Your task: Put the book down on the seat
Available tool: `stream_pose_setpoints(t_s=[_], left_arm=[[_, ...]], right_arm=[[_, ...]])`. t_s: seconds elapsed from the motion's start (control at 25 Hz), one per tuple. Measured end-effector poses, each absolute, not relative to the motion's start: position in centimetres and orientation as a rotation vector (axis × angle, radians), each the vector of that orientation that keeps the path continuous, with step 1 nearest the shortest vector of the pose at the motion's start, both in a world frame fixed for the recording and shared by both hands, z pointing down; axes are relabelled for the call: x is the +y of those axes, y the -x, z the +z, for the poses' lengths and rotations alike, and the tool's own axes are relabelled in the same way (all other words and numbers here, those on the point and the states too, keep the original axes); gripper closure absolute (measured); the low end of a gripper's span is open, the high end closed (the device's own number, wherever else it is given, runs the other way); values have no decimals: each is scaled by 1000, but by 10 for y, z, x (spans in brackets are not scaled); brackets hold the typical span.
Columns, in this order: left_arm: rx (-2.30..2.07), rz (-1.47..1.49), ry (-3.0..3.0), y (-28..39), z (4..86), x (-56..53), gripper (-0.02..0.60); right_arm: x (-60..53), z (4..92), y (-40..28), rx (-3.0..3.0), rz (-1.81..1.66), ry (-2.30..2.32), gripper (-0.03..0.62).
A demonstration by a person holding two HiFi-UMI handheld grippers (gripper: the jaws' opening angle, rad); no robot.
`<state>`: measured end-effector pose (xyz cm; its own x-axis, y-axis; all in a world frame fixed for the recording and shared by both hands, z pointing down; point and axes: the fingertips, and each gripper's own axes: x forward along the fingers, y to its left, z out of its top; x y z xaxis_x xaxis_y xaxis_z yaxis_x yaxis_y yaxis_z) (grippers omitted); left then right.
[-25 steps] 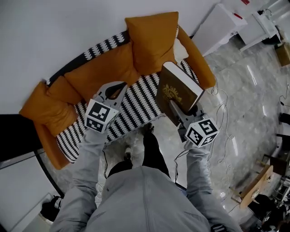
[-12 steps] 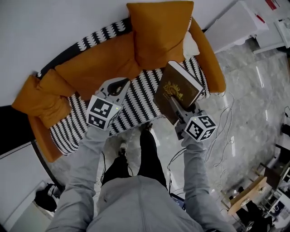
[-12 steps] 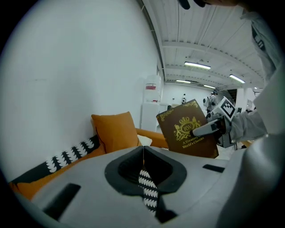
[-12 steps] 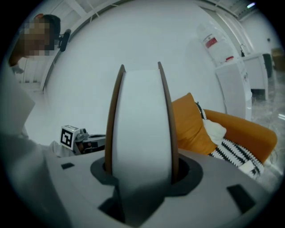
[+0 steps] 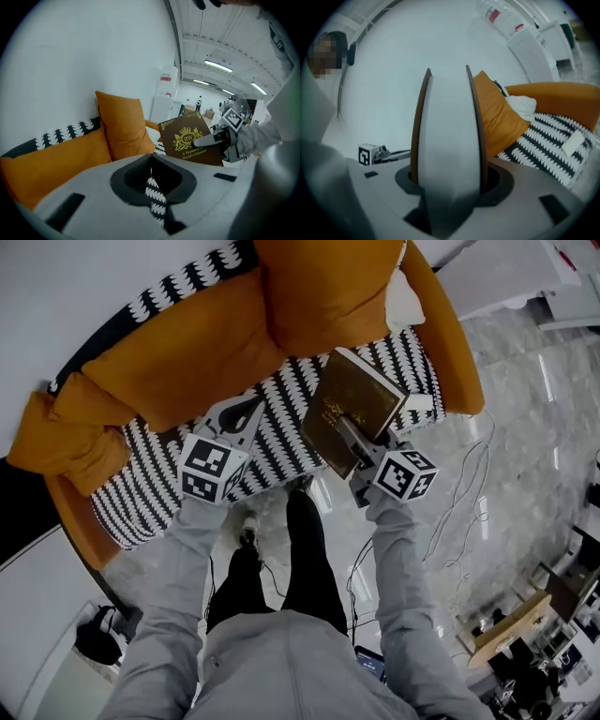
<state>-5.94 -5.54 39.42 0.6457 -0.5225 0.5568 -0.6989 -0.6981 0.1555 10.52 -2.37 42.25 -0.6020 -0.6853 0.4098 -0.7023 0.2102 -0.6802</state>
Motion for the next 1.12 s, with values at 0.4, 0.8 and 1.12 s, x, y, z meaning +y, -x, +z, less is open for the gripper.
stream_pose_setpoints(t_s=[0.4, 0.8, 1.12], left_arm=[[-992, 772, -2445, 51, 457, -70, 555], [-982, 787, -2386, 52, 504, -60, 555], [-973, 796, -2334, 55, 512, -57, 555]], right_arm=[[-42, 546, -109, -2238, 1894, -1423, 356], [-38, 632, -93, -1997, 2199, -1461, 333], [-44, 652, -89, -1887, 2241, -1488, 312]])
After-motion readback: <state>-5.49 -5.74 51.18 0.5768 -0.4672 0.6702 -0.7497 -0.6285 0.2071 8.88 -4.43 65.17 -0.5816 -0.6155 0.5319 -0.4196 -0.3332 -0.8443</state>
